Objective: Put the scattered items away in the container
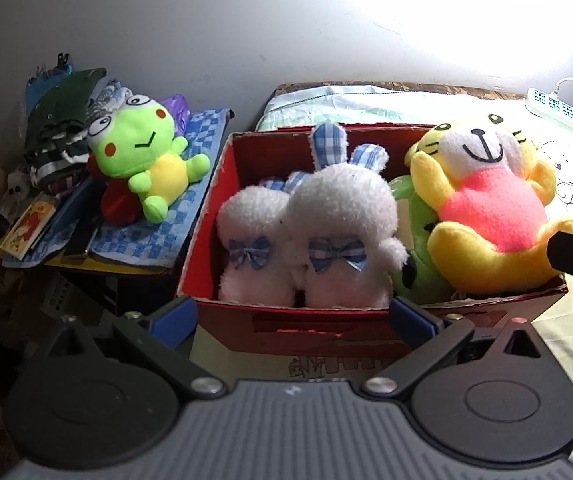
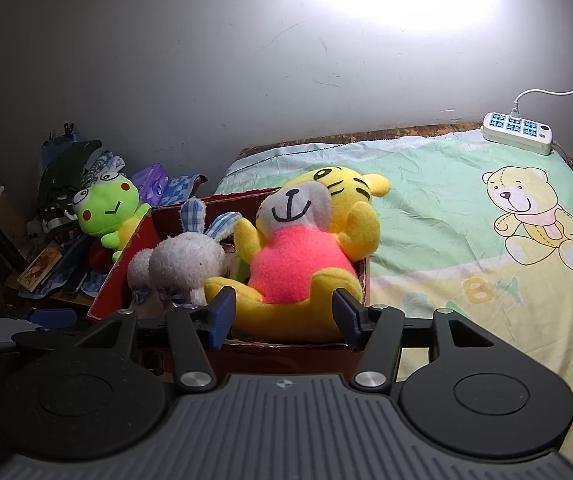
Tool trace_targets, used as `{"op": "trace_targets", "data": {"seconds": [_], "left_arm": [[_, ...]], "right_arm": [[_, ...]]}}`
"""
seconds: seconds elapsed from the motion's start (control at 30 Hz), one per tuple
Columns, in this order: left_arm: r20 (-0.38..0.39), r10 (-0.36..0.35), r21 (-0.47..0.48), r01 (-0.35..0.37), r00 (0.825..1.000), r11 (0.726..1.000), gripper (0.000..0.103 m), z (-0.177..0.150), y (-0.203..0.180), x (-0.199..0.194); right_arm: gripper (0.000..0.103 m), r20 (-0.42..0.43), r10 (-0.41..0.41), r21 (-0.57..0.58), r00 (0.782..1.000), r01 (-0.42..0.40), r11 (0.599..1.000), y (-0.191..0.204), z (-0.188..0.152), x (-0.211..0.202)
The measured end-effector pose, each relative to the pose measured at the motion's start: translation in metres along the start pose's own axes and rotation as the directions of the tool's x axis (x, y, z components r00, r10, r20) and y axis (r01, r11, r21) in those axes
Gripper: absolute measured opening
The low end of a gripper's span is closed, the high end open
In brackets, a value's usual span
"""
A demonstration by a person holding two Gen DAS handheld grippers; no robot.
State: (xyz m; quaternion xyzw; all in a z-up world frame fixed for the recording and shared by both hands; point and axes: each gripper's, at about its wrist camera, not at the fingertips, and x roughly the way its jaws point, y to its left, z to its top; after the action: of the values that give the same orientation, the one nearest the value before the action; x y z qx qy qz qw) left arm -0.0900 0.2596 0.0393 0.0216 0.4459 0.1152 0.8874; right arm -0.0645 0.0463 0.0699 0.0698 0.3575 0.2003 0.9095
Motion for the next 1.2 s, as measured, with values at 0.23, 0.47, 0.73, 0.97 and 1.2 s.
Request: {"op": "trace_targets", "data": {"seconds": [0.23, 0.47, 0.73, 0.97, 1.2], "left_arm": [[-0.023, -0.004, 0.014, 0.005, 1.0, 1.0, 0.102, 0.001, 0.007, 0.005], [-0.057, -0.021, 0.031, 0.023, 0.998, 0.999, 0.102, -0.007, 0.011, 0.008], [-0.083, -0.027, 0.04, 0.031, 0.996, 0.999, 0.102, -0.012, 0.015, 0.014], [-0.085, -0.012, 0.026, 0.014, 0.996, 1.0, 0.102, -0.009, 0.025, 0.013], [-0.047, 0.02, 0.003, -0.02, 0.999, 1.0, 0.102, 0.006, 0.04, 0.004]], "right_arm": [[0.057, -0.009, 0.011, -0.005, 1.0, -0.011, 1.0, 0.01, -0.006, 0.002], [0.057, -0.013, 0.004, -0.016, 1.0, -0.004, 1.0, 0.021, -0.012, 0.003], [0.057, -0.022, 0.002, -0.015, 1.0, -0.003, 1.0, 0.028, -0.014, 0.007], [0.057, -0.013, 0.014, -0.036, 1.0, -0.014, 0.999, 0.038, -0.01, 0.007], [0.057, 0.014, 0.025, -0.046, 1.0, -0.024, 0.999, 0.047, 0.002, 0.012]]}}
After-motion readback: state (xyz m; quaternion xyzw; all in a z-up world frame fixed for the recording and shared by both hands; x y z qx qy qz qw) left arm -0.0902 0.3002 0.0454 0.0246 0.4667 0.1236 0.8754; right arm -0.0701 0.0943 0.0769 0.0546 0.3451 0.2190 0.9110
